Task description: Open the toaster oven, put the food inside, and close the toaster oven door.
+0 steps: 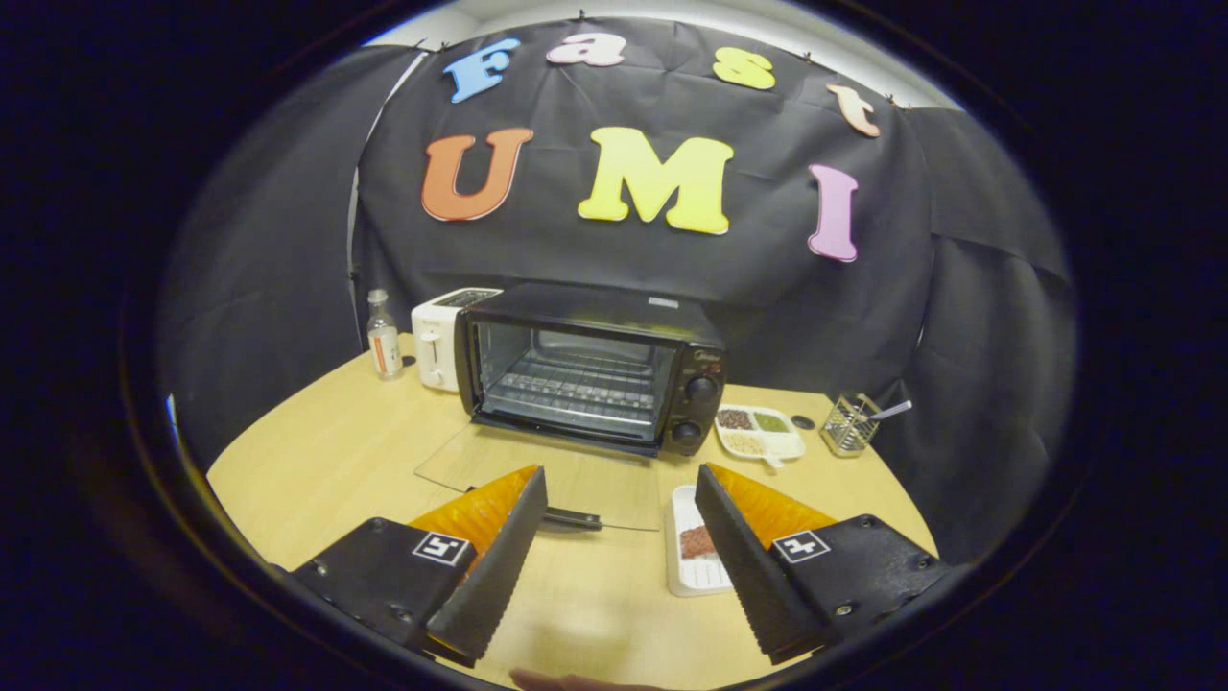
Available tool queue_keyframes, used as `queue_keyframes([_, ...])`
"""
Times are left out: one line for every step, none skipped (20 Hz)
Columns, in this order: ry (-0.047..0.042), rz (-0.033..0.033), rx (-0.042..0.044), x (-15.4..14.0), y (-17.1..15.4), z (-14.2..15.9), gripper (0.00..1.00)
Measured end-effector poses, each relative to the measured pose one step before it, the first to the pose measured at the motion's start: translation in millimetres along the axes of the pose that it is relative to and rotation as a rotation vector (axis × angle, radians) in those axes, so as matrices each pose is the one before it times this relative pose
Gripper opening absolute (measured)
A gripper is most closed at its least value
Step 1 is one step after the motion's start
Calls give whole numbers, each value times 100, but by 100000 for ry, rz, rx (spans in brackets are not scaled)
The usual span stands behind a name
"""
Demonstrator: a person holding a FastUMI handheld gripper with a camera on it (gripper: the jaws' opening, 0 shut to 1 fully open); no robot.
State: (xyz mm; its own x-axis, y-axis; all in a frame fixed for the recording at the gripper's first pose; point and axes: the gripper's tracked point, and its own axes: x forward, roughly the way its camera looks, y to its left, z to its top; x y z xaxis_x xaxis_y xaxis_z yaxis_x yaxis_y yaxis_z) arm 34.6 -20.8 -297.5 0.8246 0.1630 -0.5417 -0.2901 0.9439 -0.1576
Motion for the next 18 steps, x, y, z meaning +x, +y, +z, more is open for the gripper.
queue_keyframes([-657,147,0,-479,-1341,554,99])
queue_keyframes([17,518,255,-336,-1255,430,100])
queue_keyframes([1366,1112,329,-141,-1190,98,99])
queue_keyframes([1665,837,368,51,-1252,-15,99])
queue_keyframes([2147,1053,141,117,-1225,-208,99])
queue_keyframes([2754,1954,265,363,-948,-396,99])
queue_keyframes([3149,2131,483,490,-1008,-635,99])
queue_keyframes([3164,2151,1243,567,-946,-529,100])
queue_keyframes([3416,1135,1544,774,-1151,-777,99])
queue_keyframes([3719,642,853,808,-1161,-765,99])
queue_keyframes([3414,722,573,985,-1103,-749,99])
queue_keyframes([3324,1011,414,945,-980,-718,99])
queue_keyframes([3459,1392,943,988,-878,-833,99])
queue_keyframes([3002,1752,2423,894,-866,-553,99])
queue_keyframes([2005,1750,4024,776,-819,-346,100])
queue_keyframes([1768,3079,3296,741,-349,-186,100])
queue_keyframes([1990,3185,3777,535,-302,-174,95])
queue_keyframes([1312,3880,3637,541,60,-41,91])
